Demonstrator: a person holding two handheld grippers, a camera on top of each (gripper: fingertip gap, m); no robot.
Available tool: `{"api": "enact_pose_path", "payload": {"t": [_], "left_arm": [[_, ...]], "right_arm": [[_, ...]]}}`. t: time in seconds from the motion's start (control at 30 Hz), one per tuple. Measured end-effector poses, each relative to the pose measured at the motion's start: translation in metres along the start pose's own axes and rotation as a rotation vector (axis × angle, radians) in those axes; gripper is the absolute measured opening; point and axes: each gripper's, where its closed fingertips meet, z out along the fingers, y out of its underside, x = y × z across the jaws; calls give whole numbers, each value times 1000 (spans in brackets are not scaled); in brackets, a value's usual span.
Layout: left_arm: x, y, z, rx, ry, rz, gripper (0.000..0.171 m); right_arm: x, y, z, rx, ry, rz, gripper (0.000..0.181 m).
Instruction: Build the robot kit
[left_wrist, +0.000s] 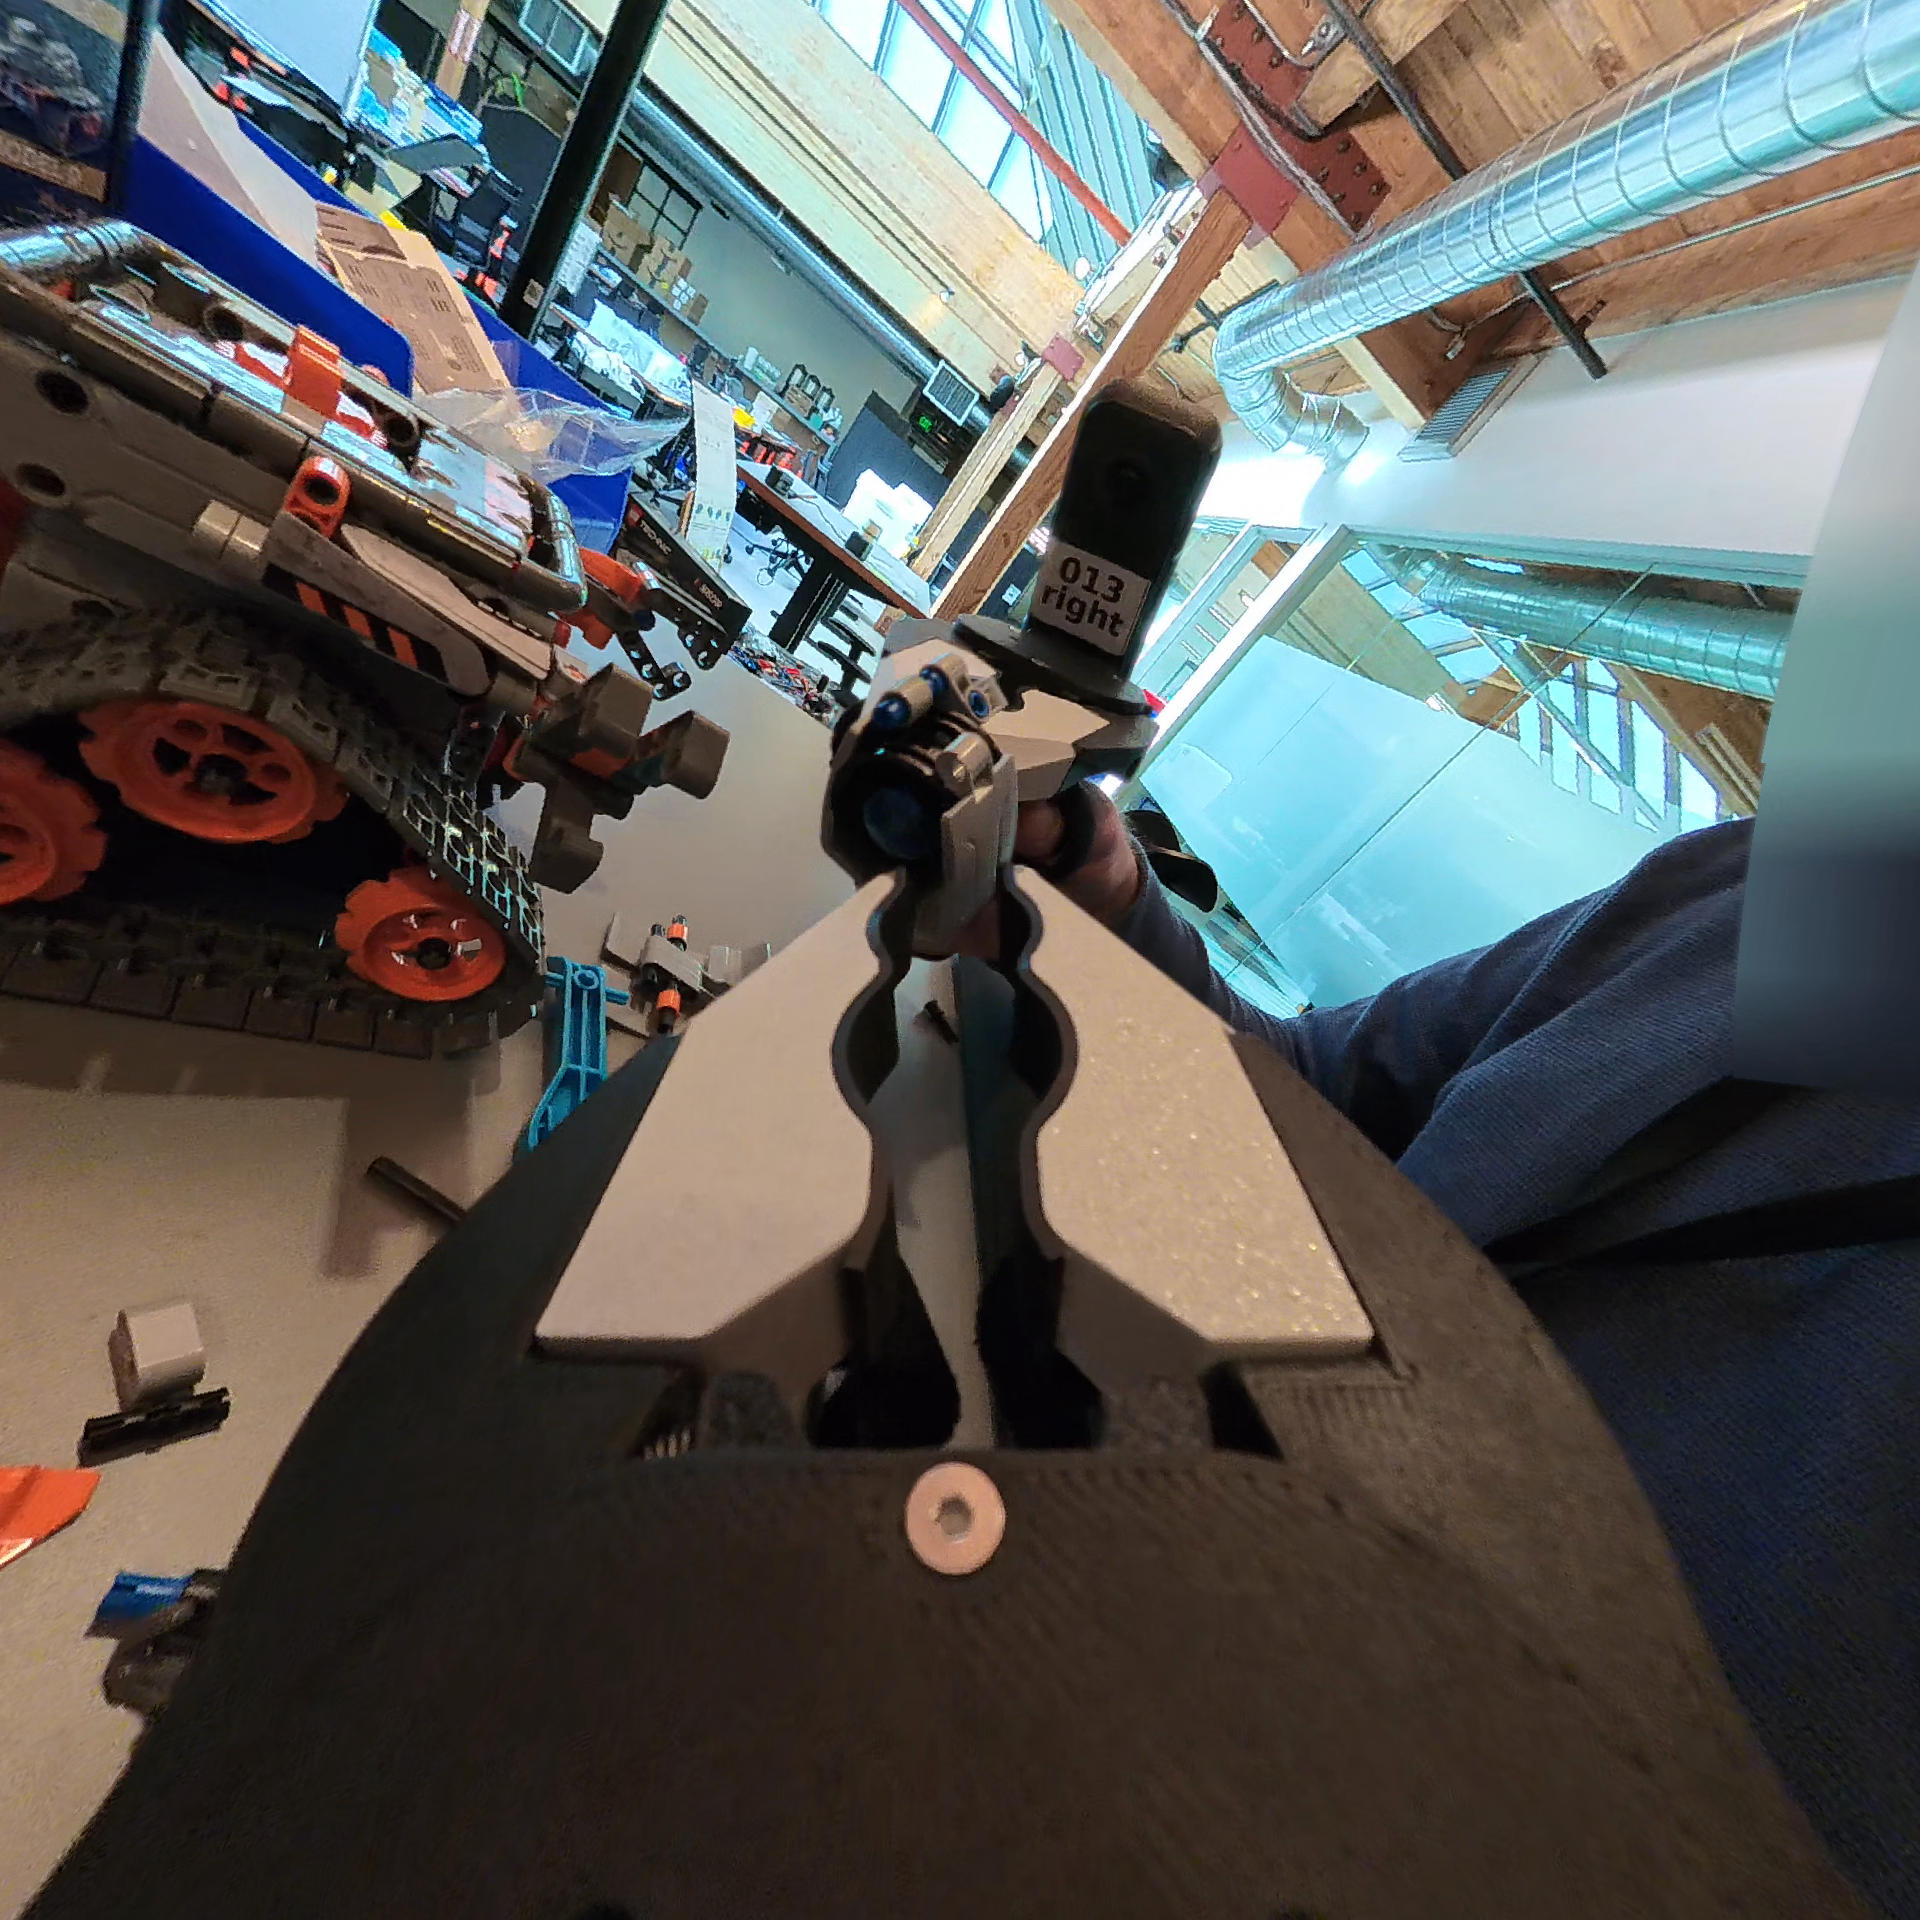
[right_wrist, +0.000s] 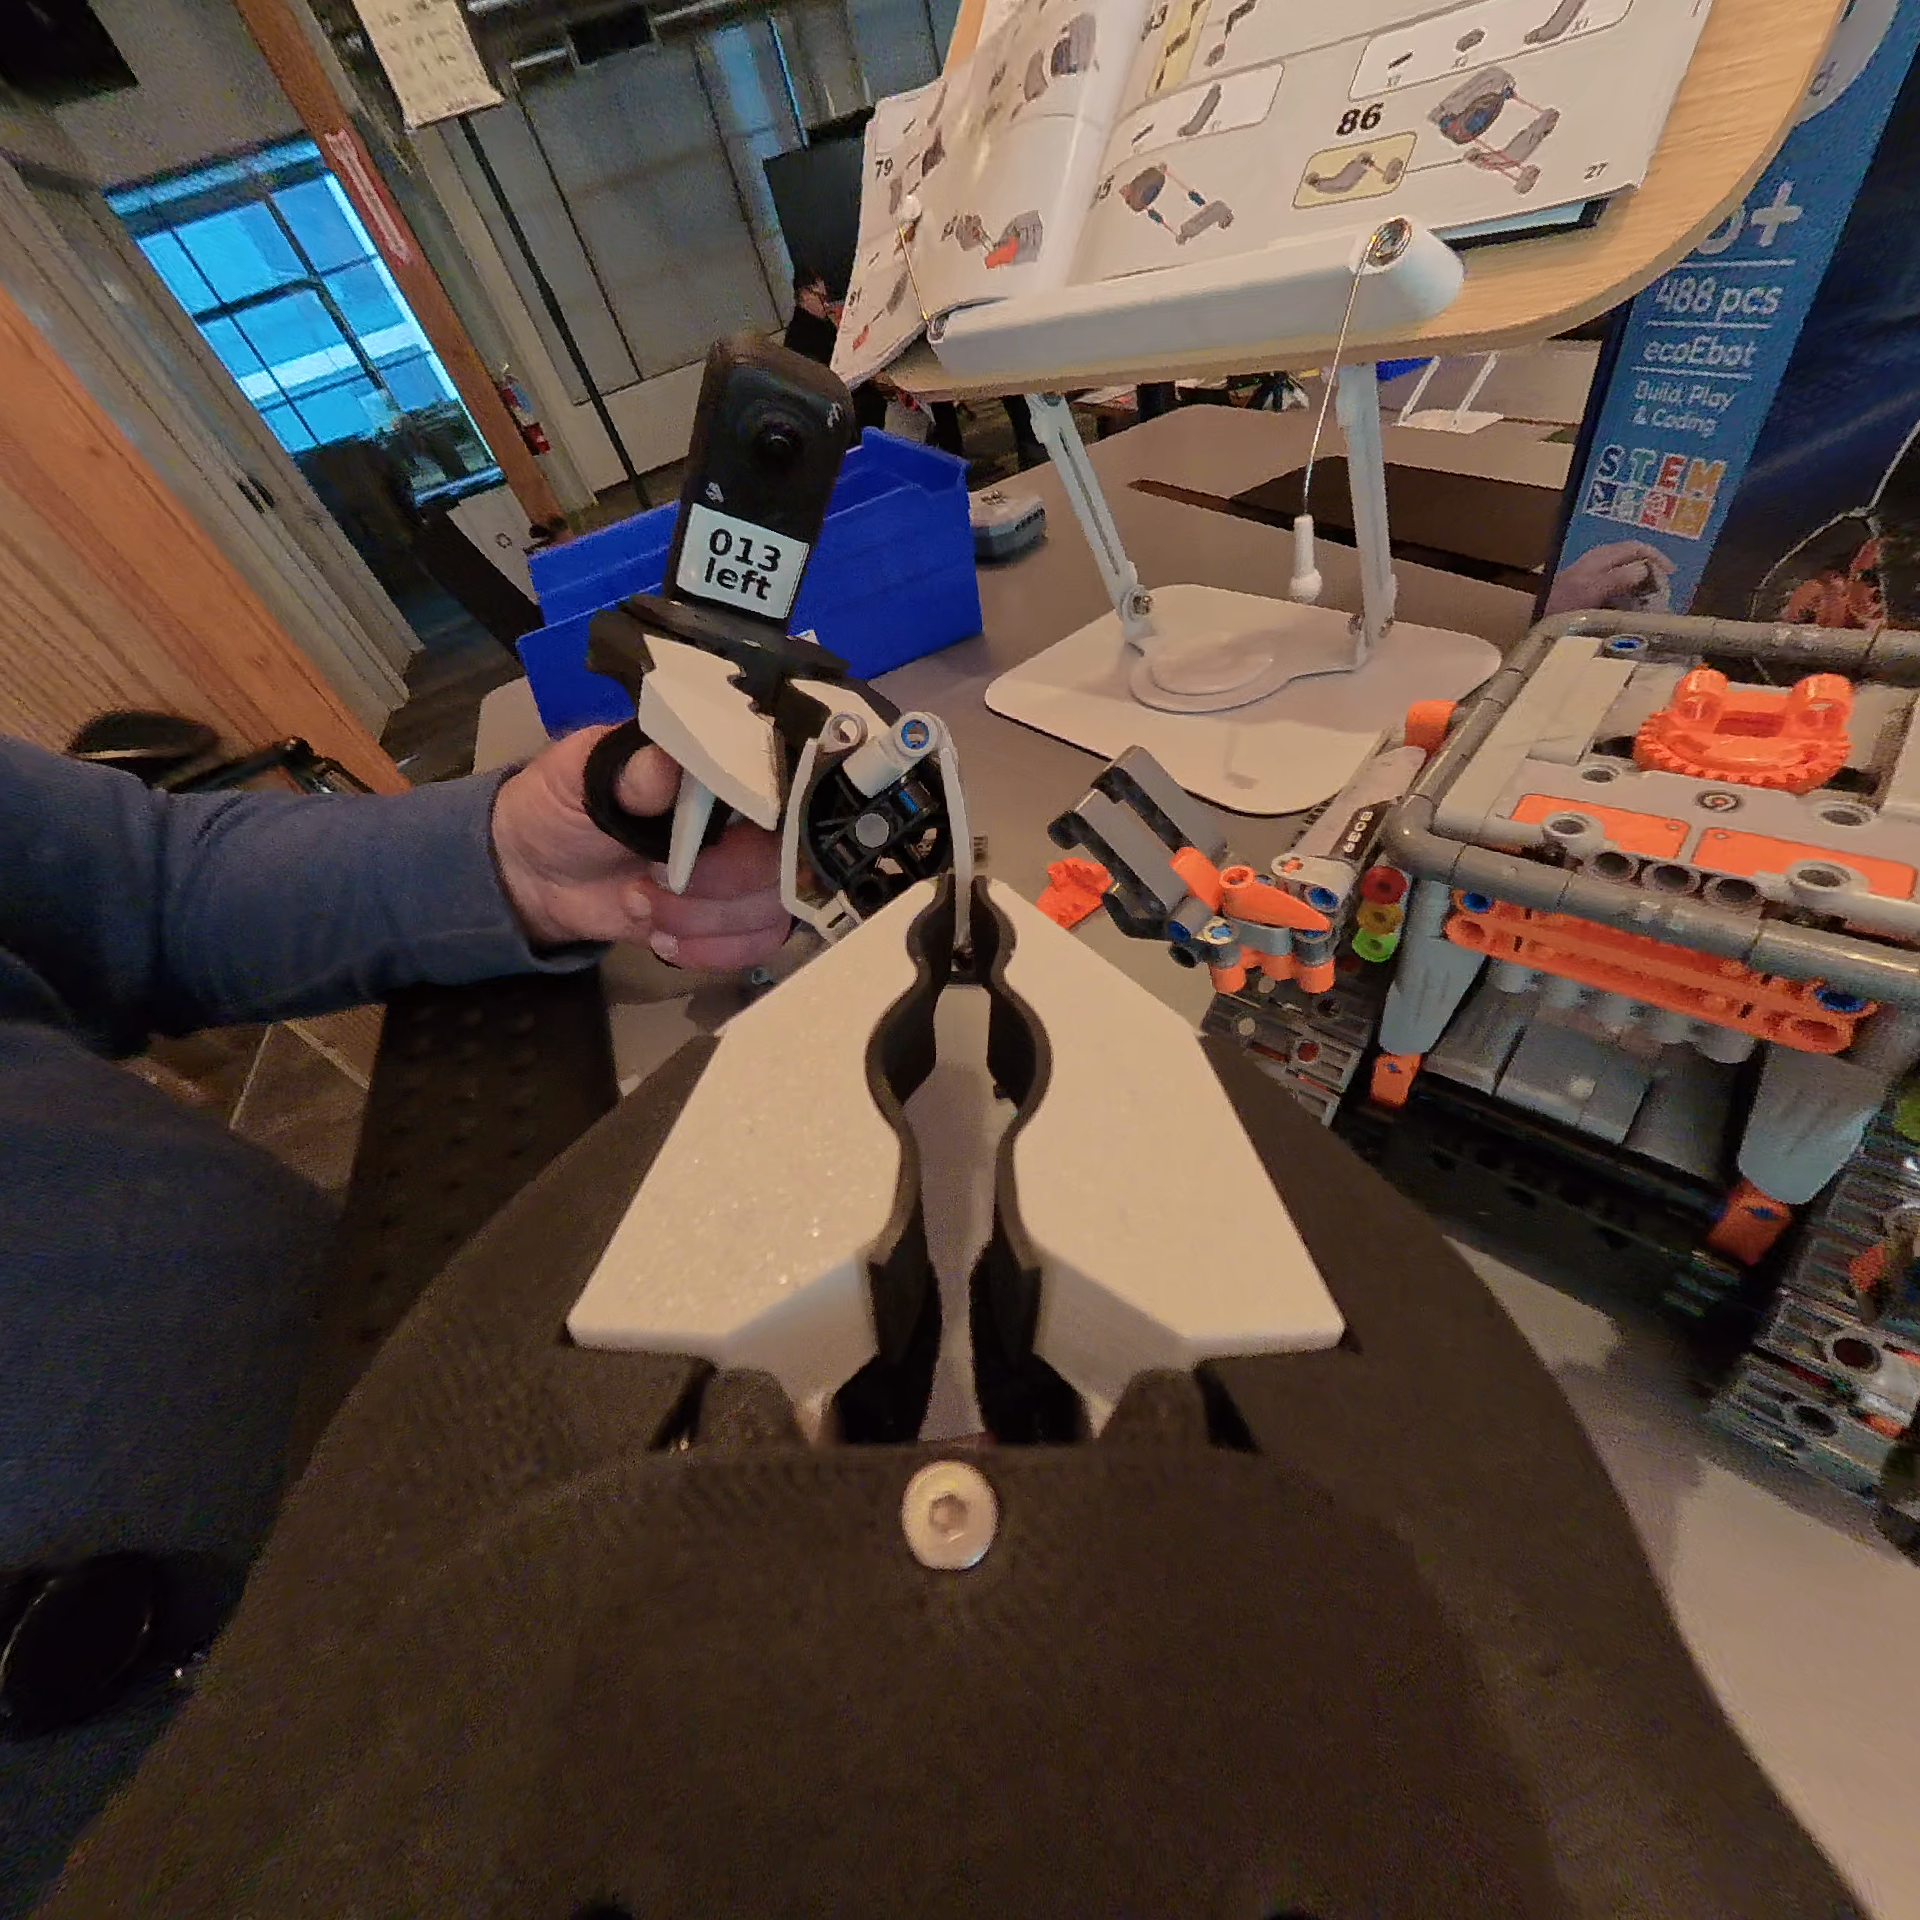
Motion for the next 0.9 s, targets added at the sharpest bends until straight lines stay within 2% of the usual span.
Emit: {"api": "enact_pose_path", "payload": {"t": [0.07,0.2,0.37,0.9], "left_arm": [[-1,1,-1,-7,-2,4,8],[4,2,1,-13,20,17,11],[12,3,4,-16,23,85,3],[12,6,4,-75,-101,341,4]], "right_arm": [[1,2,1,-11,13,-13,0],[-1,3,4,-27,25,-39,0],[-4,4,5,-20,12,-34,0],[-4,4,5,-3,5,21,0]]}}
